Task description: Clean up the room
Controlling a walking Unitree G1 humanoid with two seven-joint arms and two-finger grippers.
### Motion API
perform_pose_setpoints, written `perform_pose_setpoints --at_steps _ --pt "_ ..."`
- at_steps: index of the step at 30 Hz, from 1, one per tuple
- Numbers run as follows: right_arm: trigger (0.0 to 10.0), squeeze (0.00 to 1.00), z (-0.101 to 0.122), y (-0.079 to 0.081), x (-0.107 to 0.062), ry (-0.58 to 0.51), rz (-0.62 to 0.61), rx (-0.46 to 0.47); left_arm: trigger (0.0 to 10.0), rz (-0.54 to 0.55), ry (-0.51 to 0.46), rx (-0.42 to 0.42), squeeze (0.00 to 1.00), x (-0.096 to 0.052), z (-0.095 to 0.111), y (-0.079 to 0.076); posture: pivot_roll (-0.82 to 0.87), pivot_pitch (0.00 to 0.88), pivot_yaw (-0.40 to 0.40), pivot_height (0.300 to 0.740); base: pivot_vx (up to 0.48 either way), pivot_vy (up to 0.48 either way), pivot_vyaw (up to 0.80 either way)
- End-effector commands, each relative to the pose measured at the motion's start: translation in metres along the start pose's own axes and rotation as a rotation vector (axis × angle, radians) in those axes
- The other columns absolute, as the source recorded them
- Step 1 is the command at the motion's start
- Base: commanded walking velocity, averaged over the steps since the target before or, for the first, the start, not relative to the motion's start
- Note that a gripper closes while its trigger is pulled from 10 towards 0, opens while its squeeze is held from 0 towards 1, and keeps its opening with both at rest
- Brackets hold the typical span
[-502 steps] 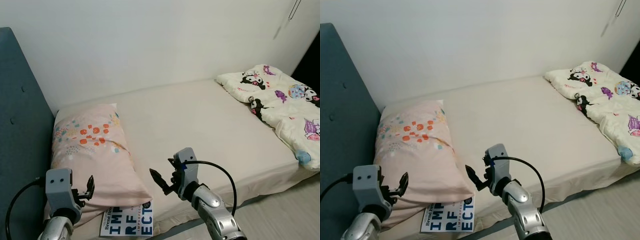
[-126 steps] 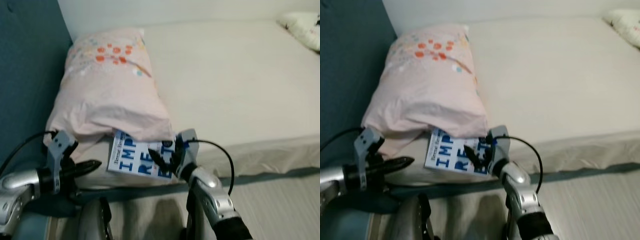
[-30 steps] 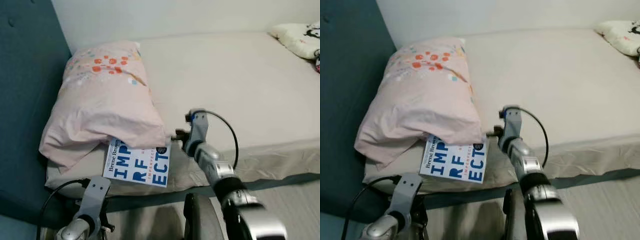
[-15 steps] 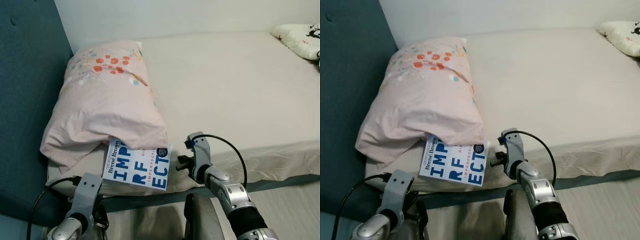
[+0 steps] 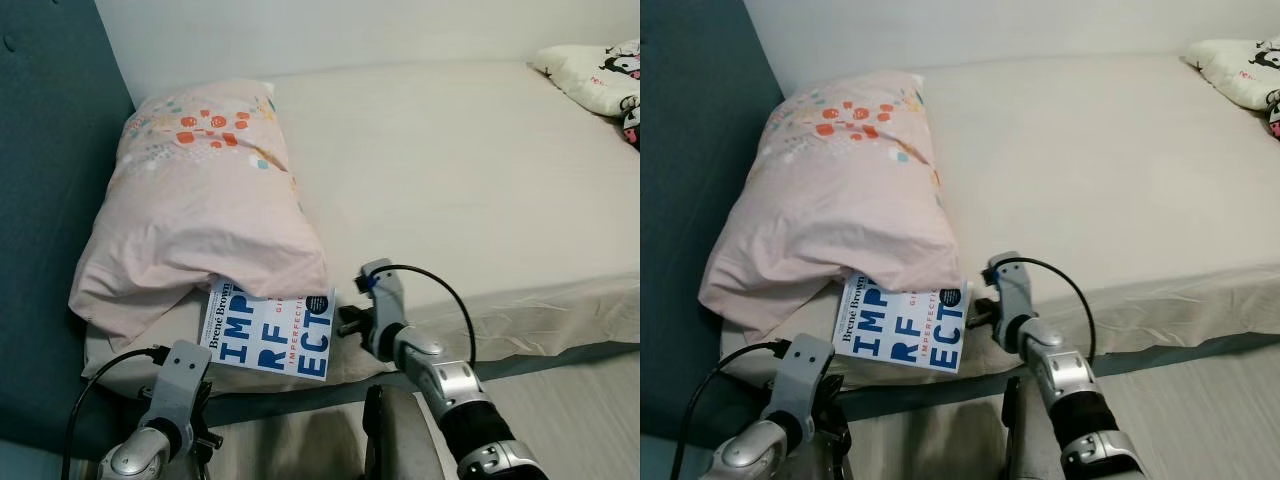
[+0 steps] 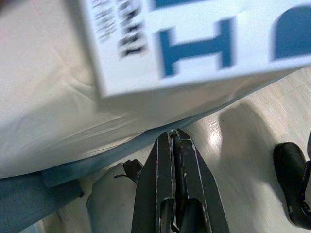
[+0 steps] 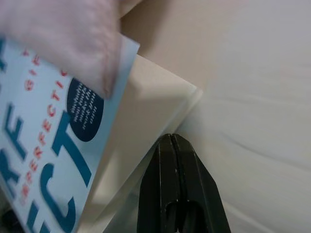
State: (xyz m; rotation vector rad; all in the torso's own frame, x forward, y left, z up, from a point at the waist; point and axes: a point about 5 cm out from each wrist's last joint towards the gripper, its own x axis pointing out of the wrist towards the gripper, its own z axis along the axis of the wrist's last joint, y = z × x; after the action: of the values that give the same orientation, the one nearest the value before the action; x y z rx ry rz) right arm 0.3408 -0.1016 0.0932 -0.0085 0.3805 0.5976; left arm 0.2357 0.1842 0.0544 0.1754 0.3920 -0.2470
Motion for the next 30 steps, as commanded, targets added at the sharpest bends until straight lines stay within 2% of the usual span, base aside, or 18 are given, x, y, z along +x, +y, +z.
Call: perform_pose_setpoints --at_steps 1,6,10,12,16,17,19,20,25,26,27,28,29,30 --pt "0.2 0.00 0.001 0.015 0.006 0.008 0.097 -0.009 10.0 -0.010 0.044 0.013 0.00 -0.003 -0.012 -0.003 0.05 0.282 -0.046 0.525 0.000 0.000 0.00" --pt "0.5 0.00 0.003 0.029 0.016 0.000 0.174 -0.053 10.0 -0.016 0.040 0.010 0.00 -0.001 -0.012 -0.005 0.06 0.284 -0.042 0.525 0.000 0.000 0.00" --pt "0.5 0.00 0.008 0.024 0.023 -0.011 0.127 -0.076 10.0 -0.024 0.037 0.007 0.00 -0.001 -0.013 -0.008 0.06 0.286 -0.039 0.525 0.000 0.000 0.00" --pt "0.0 0.00 0.017 0.014 0.026 -0.029 0.054 -0.084 10.0 -0.028 0.034 0.006 0.00 -0.001 -0.012 -0.010 0.07 0.293 -0.038 0.525 0.000 0.000 0.00" --pt "0.2 0.00 0.037 -0.006 0.024 -0.081 -0.066 -0.069 10.0 -0.033 0.026 0.002 0.00 -0.001 -0.010 -0.014 0.08 0.295 -0.041 0.525 0.000 0.000 0.00" --pt "0.5 0.00 0.041 -0.010 0.023 -0.091 -0.091 -0.064 10.0 -0.034 0.024 0.000 0.00 -0.002 -0.010 -0.014 0.08 0.295 -0.041 0.525 0.000 0.000 0.00" --pt "0.7 0.00 0.043 -0.015 0.021 -0.101 -0.113 -0.058 10.0 -0.034 0.023 -0.003 0.00 -0.002 -0.010 -0.015 0.08 0.297 -0.041 0.525 0.000 0.000 0.00" --pt "1.1 0.00 0.047 -0.024 0.018 -0.120 -0.162 -0.045 10.0 -0.035 0.020 -0.007 0.00 -0.002 -0.010 -0.017 0.08 0.297 -0.041 0.525 0.000 0.000 0.00" --pt "0.7 0.00 0.048 -0.038 0.012 -0.142 -0.224 -0.019 10.0 -0.039 0.014 -0.015 0.00 0.000 -0.009 -0.020 0.09 0.299 -0.037 0.525 0.000 0.000 0.00" --pt "1.5 0.00 0.047 -0.038 0.011 -0.138 -0.212 -0.023 10.0 -0.047 0.018 -0.012 0.00 -0.001 -0.010 -0.022 0.09 0.298 -0.037 0.525 0.000 0.000 0.00" --pt "1.5 0.00 0.046 -0.038 0.011 -0.134 -0.203 -0.027 10.0 -0.052 0.022 -0.009 0.00 -0.001 -0.011 -0.022 0.09 0.298 -0.037 0.525 0.000 0.000 0.00" --pt "3.1 0.00 0.044 -0.037 0.011 -0.121 -0.178 -0.038 10.0 -0.072 0.057 0.011 0.00 -0.002 -0.016 -0.023 0.08 0.297 -0.041 0.525 0.000 0.000 0.00" --pt "3.1 0.00 0.044 -0.037 0.011 -0.121 -0.178 -0.038 10.0 -0.072 0.057 0.011 0.00 -0.002 -0.016 -0.023 0.08 0.297 -0.041 0.525 0.000 0.000 0.00" --pt "3.7 0.00 0.041 -0.036 0.011 -0.113 -0.158 -0.048 10.0 -0.095 0.092 0.042 0.00 -0.004 -0.022 -0.024 0.08 0.297 -0.041 0.525 0.000 0.000 0.00"
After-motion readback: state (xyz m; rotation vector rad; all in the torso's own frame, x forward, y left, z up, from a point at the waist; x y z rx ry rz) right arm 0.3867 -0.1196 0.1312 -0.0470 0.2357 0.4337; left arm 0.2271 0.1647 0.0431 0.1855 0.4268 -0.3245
